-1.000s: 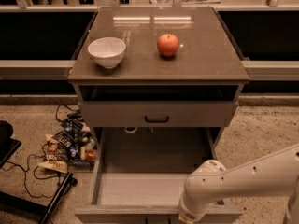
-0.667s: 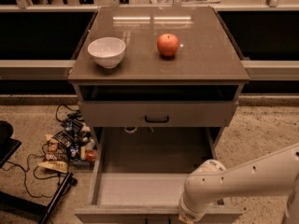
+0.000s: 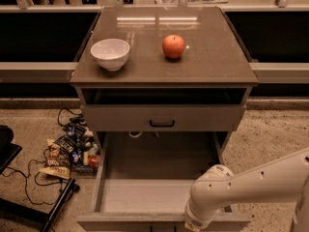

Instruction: Open middle drawer

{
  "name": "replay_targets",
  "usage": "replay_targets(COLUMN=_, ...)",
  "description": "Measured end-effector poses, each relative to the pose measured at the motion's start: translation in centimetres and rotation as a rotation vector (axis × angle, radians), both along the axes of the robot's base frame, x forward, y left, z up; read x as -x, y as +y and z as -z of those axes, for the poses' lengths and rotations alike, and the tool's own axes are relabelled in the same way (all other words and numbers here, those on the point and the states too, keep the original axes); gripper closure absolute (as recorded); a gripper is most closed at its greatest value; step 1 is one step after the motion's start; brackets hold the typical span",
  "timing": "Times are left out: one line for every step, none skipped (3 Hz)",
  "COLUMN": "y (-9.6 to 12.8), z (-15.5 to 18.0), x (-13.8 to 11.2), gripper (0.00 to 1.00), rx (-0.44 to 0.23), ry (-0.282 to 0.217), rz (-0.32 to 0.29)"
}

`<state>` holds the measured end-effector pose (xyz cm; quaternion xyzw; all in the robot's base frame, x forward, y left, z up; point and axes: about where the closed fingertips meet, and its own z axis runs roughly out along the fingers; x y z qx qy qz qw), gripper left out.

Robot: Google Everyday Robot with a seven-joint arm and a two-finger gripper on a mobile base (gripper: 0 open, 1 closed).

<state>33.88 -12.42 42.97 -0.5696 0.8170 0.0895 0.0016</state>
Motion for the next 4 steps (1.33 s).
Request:
replay_targets(y=0.02, z=0.00, x=-0.06, gripper=0.81, rx=0.000, ry=0.000, rz=0.000)
replay_targets(y=0.03, z=0.00, x=-0.08, gripper=0.58, rx=0.000, ry=0.000, rz=0.000)
replay_targets(y=0.03, z=0.00, x=-0.08, gripper=0.34, rx=0.000, ry=0.000, rz=0.000)
replay_targets(y=0.04, z=0.00, x=-0.10, gripper=0.11, rx=0.000, ry=0.000, rz=0.000)
